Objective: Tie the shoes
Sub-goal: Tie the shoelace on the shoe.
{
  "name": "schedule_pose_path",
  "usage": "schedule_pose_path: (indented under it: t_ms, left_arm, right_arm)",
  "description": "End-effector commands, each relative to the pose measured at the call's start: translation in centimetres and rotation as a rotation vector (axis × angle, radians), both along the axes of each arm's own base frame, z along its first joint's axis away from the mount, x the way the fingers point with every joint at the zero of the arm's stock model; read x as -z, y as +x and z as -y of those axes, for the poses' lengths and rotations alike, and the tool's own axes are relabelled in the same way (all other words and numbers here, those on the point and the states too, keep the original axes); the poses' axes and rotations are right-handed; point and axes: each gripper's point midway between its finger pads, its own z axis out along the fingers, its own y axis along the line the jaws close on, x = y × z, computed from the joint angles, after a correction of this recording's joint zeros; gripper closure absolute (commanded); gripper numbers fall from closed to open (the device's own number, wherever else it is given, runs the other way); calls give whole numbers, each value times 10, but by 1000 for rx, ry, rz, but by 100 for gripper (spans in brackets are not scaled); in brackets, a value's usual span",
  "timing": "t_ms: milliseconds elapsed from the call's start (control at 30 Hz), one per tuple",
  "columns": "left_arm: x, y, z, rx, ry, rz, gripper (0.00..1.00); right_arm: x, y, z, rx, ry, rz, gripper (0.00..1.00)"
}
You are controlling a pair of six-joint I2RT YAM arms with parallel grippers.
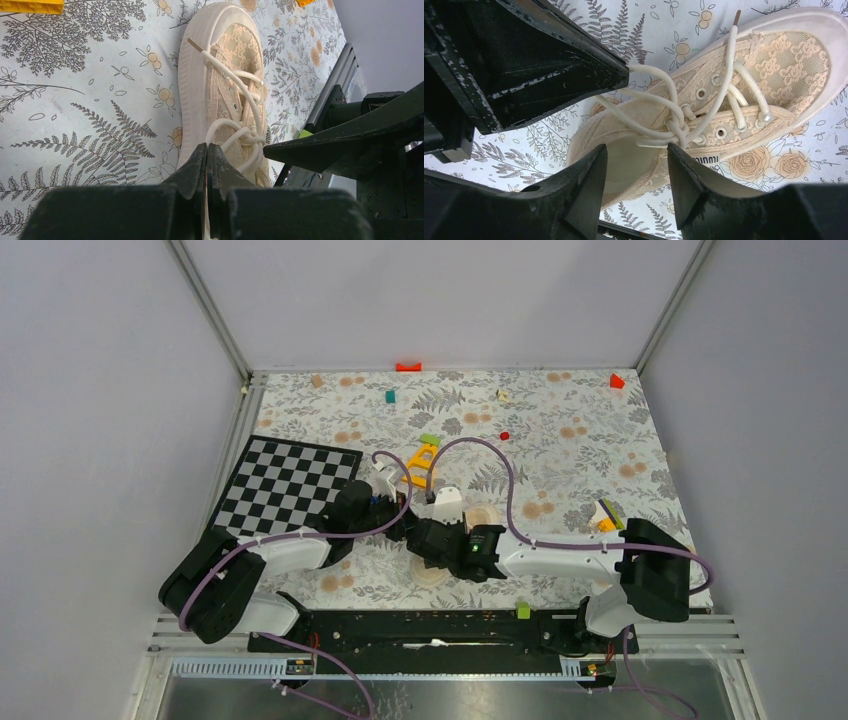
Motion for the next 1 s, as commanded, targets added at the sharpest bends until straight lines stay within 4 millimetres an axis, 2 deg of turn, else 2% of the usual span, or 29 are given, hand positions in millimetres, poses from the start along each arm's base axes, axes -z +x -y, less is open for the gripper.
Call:
schedule_pose_path:
  t_ms: [0,133,300,633,767,900,967]
  left_arm:
    - [-18,0,5,29,-46,81,100]
    - [-18,0,5,29,-47,81,100]
    - [-18,0,5,30,-48,81,100]
    - [-19,0,5,32,-48,84,100]
    - [-18,1,5,32,-44,79,100]
    - [-14,-7,5,29,-52,36,100]
    - [-7,-11,1,9,-36,-6,100]
  right_arm:
    - [-13,9,-2,15,-27,62,49]
    - [-13,9,0,17,-39,68,56]
    - [-13,10,11,28,-113,88,50]
    - [-19,9,35,57,-147,111,50]
    - [-22,3,30,47,-54,99,44]
    - [-24,-6,24,62,155,74,42]
    - [-16,-13,29,93,238,50,40]
